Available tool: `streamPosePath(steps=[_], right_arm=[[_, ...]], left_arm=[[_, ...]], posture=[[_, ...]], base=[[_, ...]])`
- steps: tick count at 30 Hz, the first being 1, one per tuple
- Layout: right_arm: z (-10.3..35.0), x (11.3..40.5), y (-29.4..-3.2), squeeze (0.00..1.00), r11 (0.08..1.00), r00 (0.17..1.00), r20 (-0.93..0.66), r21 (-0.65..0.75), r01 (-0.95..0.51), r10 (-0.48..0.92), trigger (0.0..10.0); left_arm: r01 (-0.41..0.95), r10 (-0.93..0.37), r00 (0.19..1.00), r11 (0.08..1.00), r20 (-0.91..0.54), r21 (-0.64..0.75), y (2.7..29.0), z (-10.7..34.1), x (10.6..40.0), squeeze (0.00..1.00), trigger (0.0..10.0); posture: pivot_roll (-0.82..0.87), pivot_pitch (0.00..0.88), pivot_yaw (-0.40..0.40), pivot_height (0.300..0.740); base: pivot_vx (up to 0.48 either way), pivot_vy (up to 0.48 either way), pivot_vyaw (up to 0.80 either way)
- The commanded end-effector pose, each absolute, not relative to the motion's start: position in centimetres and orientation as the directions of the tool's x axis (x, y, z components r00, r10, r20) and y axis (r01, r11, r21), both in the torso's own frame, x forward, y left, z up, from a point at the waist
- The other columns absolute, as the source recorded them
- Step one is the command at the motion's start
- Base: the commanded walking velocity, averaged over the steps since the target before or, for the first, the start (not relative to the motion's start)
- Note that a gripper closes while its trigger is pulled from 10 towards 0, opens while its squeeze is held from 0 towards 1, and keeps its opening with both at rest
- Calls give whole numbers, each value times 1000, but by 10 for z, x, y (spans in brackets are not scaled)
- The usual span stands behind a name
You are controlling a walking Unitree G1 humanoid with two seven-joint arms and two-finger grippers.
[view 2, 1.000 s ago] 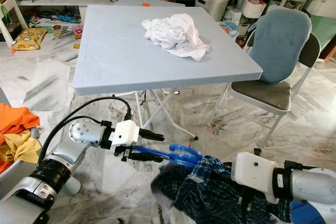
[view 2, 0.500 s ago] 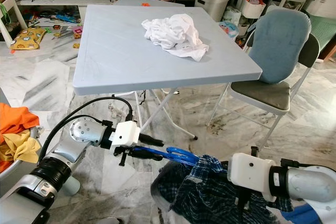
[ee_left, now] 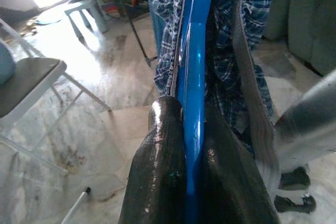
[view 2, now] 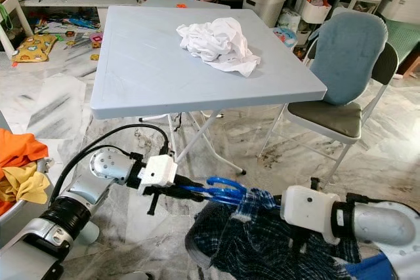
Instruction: Hang hanger
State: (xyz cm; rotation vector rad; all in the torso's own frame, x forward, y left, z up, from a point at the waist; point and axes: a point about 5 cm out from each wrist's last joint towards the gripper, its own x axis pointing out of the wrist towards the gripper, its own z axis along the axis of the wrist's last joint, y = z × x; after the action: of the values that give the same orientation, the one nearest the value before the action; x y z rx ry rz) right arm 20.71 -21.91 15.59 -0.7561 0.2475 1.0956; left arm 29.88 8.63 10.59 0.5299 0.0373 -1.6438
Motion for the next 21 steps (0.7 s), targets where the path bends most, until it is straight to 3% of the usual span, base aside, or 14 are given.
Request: streamPosePath(steps=[1, 4, 5, 11, 19, 21], right_arm=[[156, 212, -215, 0, 245, 478, -520, -454, -857, 708, 10000], [155, 220, -215, 0, 280, 511, -502, -466, -839, 698, 10000], [154, 224, -215, 1000, 308, 525, -494, -455, -835, 693, 10000], [154, 237, -211, 1000, 333, 568, -463, -495, -803, 681, 10000], [160, 252, -214, 1000, 340, 637, -435, -582, -738, 637, 10000], [161, 255, -218, 1000, 346, 662, -431, -607, -715, 613, 10000]], left_arm=[[941, -951, -37, -136, -307, 308, 75, 116, 302, 0, 0], [947, -959, -5, -96, -285, 307, 75, 115, 304, 0, 0], [946, -959, 8, -85, -284, 313, 76, 113, 303, 0, 0], [949, -966, 86, 5, -245, 315, 79, 111, 306, 0, 0], [961, -969, 111, 48, -222, 271, 79, 104, 303, 0, 0], [965, -963, 154, 98, -221, 244, 79, 102, 307, 0, 0]], posture=[[6, 0, -120, 740], [13, 0, -124, 740], [18, 0, -128, 740], [35, 0, -133, 740], [30, 0, -134, 740], [30, 0, -134, 740]], base=[[0, 0, 0], [0, 0, 0], [0, 0, 0], [0, 0, 0], [0, 0, 0], [0, 0, 0]])
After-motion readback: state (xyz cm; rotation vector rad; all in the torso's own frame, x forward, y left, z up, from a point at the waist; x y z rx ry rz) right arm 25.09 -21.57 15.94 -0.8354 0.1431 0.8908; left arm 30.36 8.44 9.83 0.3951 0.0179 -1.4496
